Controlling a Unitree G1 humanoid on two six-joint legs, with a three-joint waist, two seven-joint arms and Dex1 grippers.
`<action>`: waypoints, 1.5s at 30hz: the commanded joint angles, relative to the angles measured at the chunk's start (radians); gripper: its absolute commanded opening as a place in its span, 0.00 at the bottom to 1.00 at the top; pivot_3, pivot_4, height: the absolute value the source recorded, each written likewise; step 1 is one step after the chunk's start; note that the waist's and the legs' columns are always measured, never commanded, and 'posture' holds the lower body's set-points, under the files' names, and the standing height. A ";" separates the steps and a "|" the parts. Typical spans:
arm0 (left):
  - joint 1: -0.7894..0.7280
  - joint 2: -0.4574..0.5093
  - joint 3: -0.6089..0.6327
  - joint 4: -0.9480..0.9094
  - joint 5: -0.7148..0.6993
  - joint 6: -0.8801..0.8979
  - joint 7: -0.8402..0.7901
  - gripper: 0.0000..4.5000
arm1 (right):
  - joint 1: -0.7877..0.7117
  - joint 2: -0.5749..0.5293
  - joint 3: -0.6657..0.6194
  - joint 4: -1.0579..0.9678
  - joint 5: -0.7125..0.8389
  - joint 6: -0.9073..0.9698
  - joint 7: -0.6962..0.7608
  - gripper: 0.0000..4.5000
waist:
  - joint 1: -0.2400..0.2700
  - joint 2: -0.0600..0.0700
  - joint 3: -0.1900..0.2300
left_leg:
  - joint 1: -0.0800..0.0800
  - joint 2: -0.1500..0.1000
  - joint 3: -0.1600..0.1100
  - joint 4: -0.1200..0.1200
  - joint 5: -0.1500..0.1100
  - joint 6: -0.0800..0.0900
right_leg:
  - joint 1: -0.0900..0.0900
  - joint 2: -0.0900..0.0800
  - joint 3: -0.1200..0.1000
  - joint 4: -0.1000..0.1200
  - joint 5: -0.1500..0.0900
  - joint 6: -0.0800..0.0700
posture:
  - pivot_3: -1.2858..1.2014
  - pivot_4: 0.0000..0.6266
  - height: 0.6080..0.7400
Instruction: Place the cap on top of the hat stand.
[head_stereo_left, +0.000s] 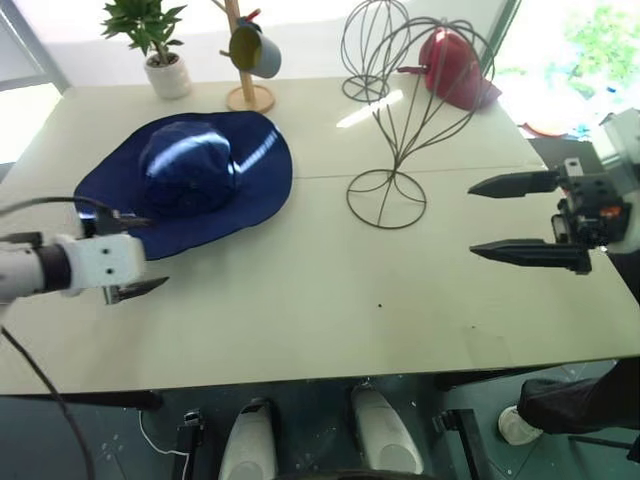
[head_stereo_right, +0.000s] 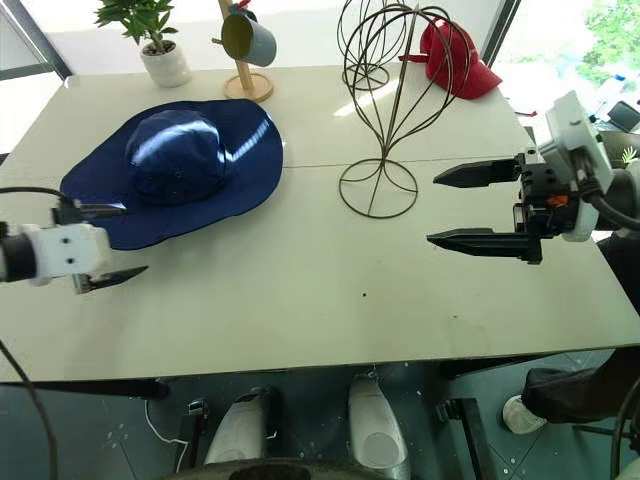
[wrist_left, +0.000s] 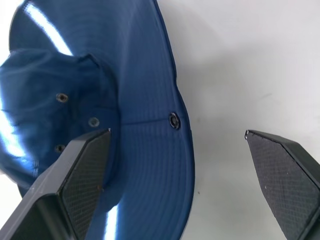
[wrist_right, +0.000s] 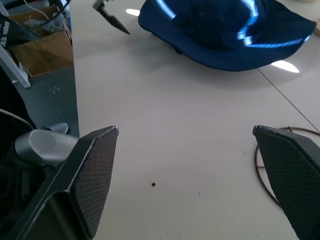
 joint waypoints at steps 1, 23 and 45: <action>-0.093 -0.049 -0.098 0.076 0.117 -0.071 0.097 1.00 | -0.007 -0.007 -0.053 -0.055 0.057 0.021 -0.053 0.98 | 0.008 0.000 0.000 | 0.000 0.000 0.000 0.000 0.000 0.000 | 0.000 0.000 0.000 0.000 0.000 0.001 | 0.52 0.24 1.00; -0.324 -0.222 -0.288 0.338 0.397 -0.060 0.442 0.01 | -0.014 -0.060 -0.104 -0.114 0.200 0.069 -0.172 1.00 | 0.043 -0.001 -0.001 | 0.000 0.000 -0.002 0.003 0.000 0.000 | 0.002 0.001 0.000 0.000 0.003 0.004 | 0.52 0.24 1.00; -1.115 -0.493 -0.190 0.392 -0.033 0.455 0.242 0.00 | 0.067 -0.200 -0.456 0.155 0.075 0.061 -0.190 1.00 | 0.066 -0.001 -0.001 | -0.006 -0.001 -0.005 0.016 -0.001 0.002 | 0.007 0.001 -0.003 -0.002 0.005 0.010 | 0.52 0.24 1.00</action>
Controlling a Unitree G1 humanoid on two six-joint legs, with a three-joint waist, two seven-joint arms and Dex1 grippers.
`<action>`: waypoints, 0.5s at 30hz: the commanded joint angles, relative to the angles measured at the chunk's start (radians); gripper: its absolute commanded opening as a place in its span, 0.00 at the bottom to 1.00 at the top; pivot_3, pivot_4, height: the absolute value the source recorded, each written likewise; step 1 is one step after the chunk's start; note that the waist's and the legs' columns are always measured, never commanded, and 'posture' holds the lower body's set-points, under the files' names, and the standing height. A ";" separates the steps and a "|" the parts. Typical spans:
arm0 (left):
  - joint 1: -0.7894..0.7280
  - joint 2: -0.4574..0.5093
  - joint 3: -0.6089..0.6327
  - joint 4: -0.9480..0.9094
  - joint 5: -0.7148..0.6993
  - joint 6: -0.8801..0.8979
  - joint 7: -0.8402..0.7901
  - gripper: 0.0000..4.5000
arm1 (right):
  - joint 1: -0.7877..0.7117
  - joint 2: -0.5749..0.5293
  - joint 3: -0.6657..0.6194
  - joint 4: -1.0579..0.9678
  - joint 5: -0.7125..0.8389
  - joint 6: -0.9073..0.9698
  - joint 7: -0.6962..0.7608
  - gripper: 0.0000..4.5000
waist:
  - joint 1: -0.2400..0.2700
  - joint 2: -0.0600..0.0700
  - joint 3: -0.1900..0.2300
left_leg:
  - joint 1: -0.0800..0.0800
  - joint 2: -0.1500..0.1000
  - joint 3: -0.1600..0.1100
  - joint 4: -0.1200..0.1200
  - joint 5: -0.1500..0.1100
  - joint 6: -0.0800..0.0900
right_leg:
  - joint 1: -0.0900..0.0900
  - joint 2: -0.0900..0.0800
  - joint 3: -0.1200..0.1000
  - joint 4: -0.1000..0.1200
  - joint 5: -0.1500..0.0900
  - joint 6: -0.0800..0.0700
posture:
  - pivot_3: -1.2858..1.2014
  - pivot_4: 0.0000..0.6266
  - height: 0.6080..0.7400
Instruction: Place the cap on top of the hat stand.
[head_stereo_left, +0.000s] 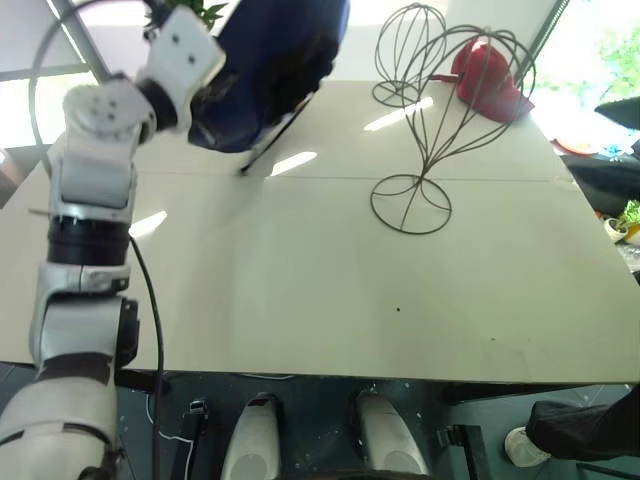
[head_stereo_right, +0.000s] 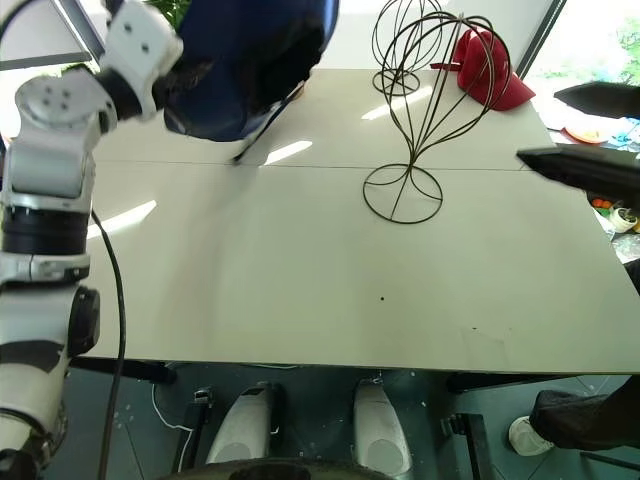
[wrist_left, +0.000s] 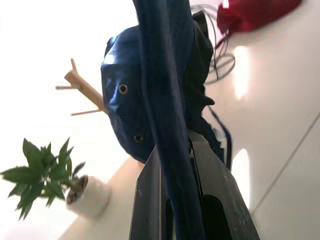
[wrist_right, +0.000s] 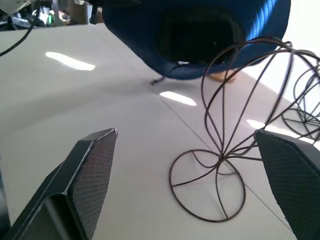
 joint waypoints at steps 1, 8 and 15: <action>-0.137 -0.042 -0.004 0.072 -0.016 -0.068 0.016 0.00 | -0.010 -0.036 -0.081 0.039 -0.025 -0.023 -0.006 1.00 | -0.002 0.000 0.000 | 0.000 0.000 0.000 0.000 0.000 0.000 | 0.000 0.000 0.000 0.000 0.000 0.000 | 0.52 0.24 1.00; -0.304 -0.182 -0.035 0.155 -0.011 -0.279 0.050 0.00 | 0.074 -0.040 -0.206 0.066 -0.100 -0.006 0.020 1.00 | -0.001 0.000 0.000 | -0.001 0.000 0.000 0.000 -0.001 0.001 | 0.000 0.000 0.000 -0.001 0.000 0.001 | 0.52 0.24 1.00; -0.213 -0.172 -0.174 0.089 0.165 -0.701 0.104 0.00 | 0.159 0.002 -0.322 0.007 -0.104 0.047 0.007 1.00 | -0.006 0.003 -0.001 | 0.001 0.000 0.000 -0.002 -0.001 0.001 | 0.000 0.000 0.001 -0.001 -0.001 0.001 | 0.52 0.24 1.00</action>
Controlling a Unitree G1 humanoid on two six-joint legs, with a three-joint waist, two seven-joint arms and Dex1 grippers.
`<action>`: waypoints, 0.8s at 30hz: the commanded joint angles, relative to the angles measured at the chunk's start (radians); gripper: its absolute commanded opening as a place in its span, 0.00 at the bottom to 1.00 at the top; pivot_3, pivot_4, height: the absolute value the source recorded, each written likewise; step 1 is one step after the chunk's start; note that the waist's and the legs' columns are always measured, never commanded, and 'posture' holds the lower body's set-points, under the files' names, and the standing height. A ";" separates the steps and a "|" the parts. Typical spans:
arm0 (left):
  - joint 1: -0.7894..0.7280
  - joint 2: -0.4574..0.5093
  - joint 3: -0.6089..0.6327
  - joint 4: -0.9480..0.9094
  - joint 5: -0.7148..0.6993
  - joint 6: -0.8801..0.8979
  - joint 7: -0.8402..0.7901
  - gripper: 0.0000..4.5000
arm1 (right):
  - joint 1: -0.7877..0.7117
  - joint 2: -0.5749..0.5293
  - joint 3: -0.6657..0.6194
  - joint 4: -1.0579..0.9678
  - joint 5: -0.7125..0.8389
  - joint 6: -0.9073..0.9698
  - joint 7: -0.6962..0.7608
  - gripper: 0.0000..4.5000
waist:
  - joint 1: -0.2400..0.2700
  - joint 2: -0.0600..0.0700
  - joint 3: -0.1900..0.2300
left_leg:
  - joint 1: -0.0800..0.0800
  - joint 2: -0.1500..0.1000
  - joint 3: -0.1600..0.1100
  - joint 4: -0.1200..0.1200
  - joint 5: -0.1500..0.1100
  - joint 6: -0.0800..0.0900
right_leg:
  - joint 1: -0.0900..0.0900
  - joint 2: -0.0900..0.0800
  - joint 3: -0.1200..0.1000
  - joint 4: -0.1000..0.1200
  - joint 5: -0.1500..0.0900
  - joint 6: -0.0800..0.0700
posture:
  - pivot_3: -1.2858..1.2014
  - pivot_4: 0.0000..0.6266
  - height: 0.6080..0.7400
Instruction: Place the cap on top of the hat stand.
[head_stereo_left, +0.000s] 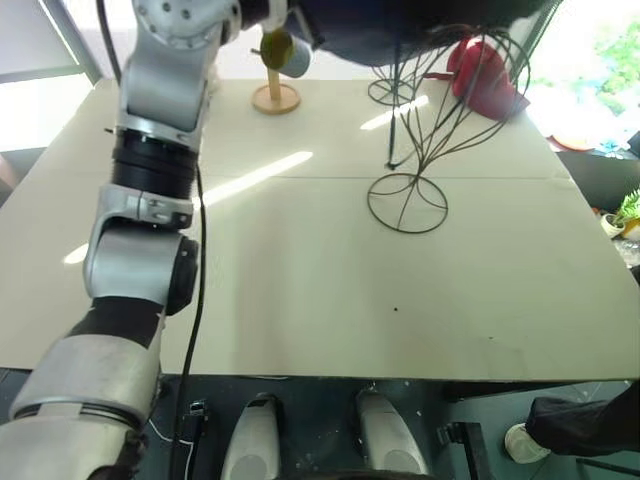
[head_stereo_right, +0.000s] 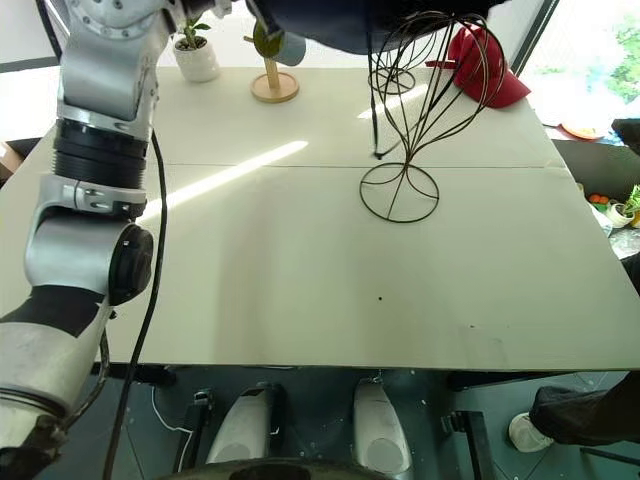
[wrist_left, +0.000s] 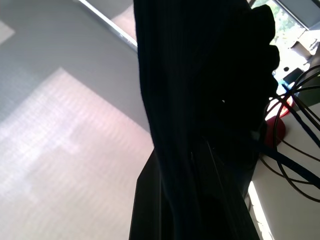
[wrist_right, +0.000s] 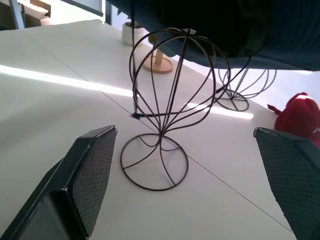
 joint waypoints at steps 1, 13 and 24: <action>0.079 0.037 -0.073 -0.061 0.113 -0.210 0.042 0.00 | 0.018 0.013 -0.086 -0.045 0.006 0.023 -0.009 1.00 | 0.001 0.001 -0.001 | 0.001 0.000 0.000 0.000 0.000 0.000 | 0.001 0.000 0.000 0.000 0.000 0.000 | 0.52 0.24 1.00; 0.185 0.129 -0.253 0.059 0.627 -0.576 0.518 0.00 | 0.056 0.023 -0.140 -0.076 0.018 0.063 -0.027 1.00 | 0.009 0.001 -0.001 | -0.001 -0.001 0.001 0.002 0.000 0.000 | 0.001 -0.001 0.001 0.000 0.000 0.000 | 0.52 0.24 1.00; 0.148 0.243 -0.465 0.133 1.055 -0.691 0.981 0.00 | 0.244 0.045 -0.228 -0.074 -0.070 0.053 0.031 1.00 | 0.009 0.001 -0.001 | 0.000 -0.001 0.001 0.002 0.000 0.000 | 0.001 -0.001 0.001 0.000 0.000 0.001 | 0.52 0.24 1.00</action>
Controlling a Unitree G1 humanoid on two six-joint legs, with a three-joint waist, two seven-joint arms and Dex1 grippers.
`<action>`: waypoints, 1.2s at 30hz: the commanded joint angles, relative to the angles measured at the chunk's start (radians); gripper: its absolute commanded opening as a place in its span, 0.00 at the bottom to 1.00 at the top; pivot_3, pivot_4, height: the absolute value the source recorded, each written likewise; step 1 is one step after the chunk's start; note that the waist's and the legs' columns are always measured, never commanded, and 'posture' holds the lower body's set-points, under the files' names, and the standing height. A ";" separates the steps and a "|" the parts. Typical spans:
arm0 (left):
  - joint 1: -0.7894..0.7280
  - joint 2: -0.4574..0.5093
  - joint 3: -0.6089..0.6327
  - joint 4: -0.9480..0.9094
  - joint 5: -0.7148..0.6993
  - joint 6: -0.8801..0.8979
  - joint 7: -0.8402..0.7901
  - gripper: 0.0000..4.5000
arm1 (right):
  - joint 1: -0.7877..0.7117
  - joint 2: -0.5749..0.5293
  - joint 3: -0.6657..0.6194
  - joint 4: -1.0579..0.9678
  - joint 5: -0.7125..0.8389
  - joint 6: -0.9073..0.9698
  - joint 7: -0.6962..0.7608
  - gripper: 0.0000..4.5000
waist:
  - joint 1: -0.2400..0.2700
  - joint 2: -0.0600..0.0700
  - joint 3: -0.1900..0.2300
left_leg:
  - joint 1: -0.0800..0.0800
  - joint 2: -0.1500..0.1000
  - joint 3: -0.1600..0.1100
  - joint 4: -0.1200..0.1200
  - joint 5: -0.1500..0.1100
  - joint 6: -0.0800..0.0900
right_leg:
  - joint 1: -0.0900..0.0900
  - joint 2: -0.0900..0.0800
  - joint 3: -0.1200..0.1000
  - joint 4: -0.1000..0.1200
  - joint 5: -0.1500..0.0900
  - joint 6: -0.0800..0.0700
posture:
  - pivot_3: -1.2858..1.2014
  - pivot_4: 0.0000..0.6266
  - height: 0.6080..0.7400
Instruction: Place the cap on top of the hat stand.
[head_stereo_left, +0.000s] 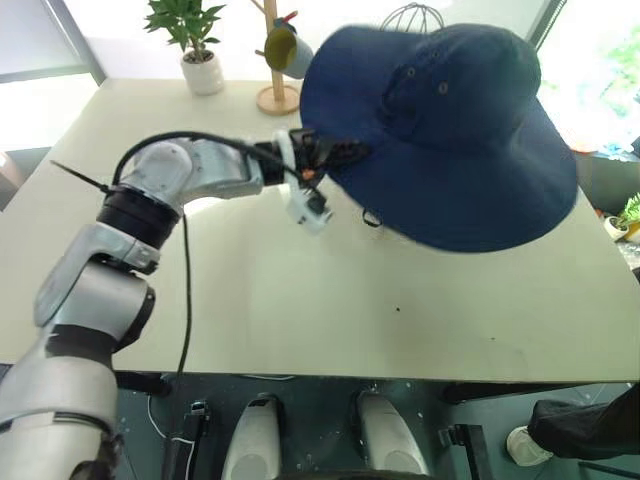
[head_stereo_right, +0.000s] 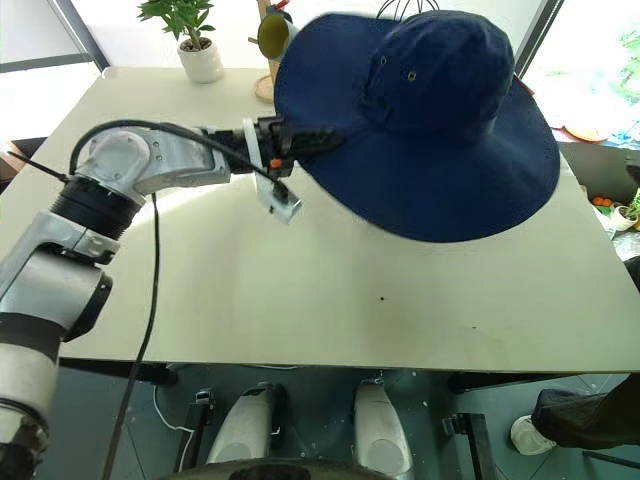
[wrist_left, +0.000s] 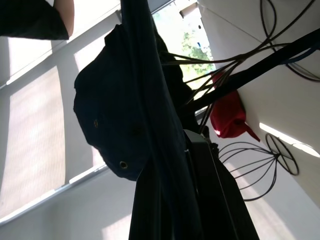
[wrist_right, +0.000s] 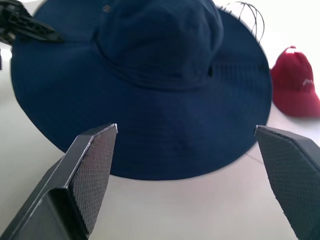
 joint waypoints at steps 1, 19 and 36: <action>-0.033 -0.003 -0.003 0.064 -0.022 -0.029 0.037 0.00 | 0.002 -0.002 -0.055 -0.004 -0.009 -0.012 0.000 1.00 | 0.000 0.000 0.000 | 0.000 0.000 0.000 0.000 0.000 0.000 | 0.000 0.000 0.000 0.000 0.000 0.000 | 0.52 0.24 1.00; -0.011 -0.043 0.073 0.130 -0.308 -0.073 -0.179 0.67 | 0.058 -0.007 -0.044 0.008 -0.039 -0.044 0.030 1.00 | -0.002 0.000 0.000 | 0.000 0.000 0.000 0.000 0.000 0.000 | 0.000 0.000 0.000 0.000 0.000 0.000 | 0.52 0.24 1.00; 0.426 0.453 0.399 -0.494 -2.020 1.085 -1.191 1.00 | 0.009 -0.095 0.109 0.189 -0.107 -0.193 0.095 1.00 | -0.027 0.000 0.001 | 0.000 0.001 0.001 0.000 0.000 0.000 | 0.000 -0.001 0.000 0.003 0.000 0.000 | 0.52 0.24 1.00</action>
